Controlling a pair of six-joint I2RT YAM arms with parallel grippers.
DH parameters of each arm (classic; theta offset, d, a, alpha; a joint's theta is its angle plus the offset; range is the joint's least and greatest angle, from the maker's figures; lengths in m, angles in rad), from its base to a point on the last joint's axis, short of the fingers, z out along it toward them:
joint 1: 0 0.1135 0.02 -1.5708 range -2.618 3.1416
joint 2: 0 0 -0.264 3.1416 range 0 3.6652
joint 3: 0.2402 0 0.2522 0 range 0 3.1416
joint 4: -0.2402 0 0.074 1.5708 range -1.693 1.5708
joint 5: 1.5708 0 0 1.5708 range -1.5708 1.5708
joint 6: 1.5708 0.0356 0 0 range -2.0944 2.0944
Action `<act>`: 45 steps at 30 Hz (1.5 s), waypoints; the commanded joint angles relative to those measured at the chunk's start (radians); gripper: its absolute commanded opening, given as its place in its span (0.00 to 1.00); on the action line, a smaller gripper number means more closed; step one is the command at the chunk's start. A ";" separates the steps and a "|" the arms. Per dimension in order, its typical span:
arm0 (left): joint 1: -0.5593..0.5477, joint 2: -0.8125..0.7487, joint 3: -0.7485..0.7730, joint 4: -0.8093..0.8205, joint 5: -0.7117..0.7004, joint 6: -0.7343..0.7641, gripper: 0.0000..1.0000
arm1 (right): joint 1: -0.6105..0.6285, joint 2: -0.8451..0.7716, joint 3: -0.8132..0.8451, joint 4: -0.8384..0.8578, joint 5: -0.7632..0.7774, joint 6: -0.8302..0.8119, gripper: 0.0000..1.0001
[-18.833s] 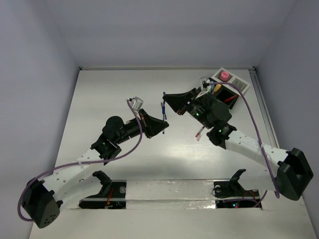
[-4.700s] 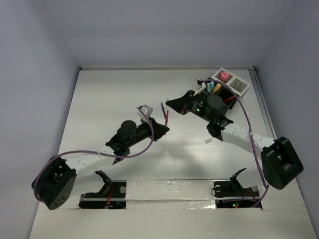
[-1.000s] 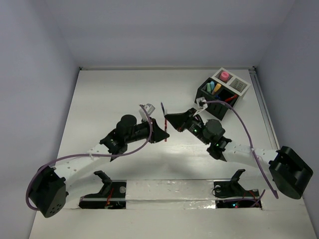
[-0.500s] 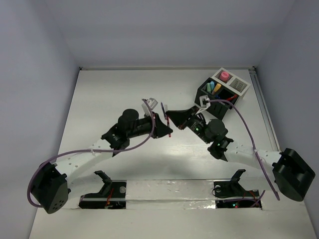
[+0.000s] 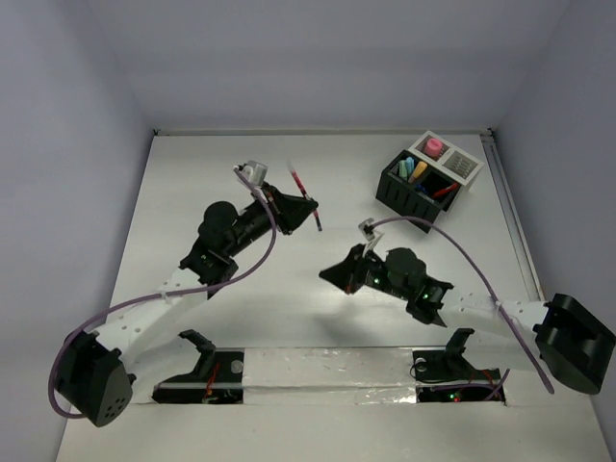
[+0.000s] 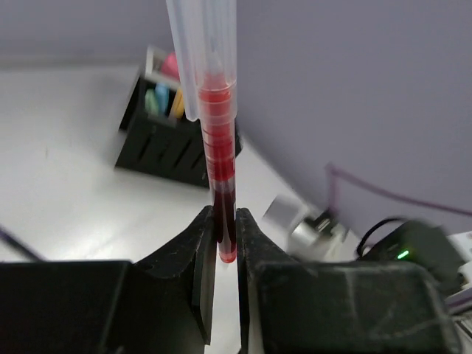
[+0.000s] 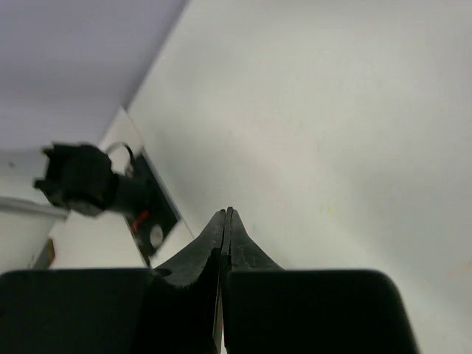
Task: Sort the stationery into containers
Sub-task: Close the pen cap on the pen.
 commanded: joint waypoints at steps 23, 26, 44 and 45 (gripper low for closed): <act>-0.186 -0.038 -0.178 0.104 0.143 0.138 0.00 | -0.255 -0.106 0.508 -0.580 -0.288 -0.361 0.84; -0.199 -0.028 -0.172 0.101 0.140 0.145 0.00 | -0.265 -0.035 0.599 -0.598 -0.317 -0.384 0.84; -0.199 0.016 -0.153 0.127 0.142 0.130 0.00 | -0.265 0.072 0.620 -0.514 -0.528 -0.315 0.61; -0.199 0.021 -0.152 0.130 0.142 0.130 0.00 | -0.265 0.075 0.619 -0.511 -0.526 -0.313 0.58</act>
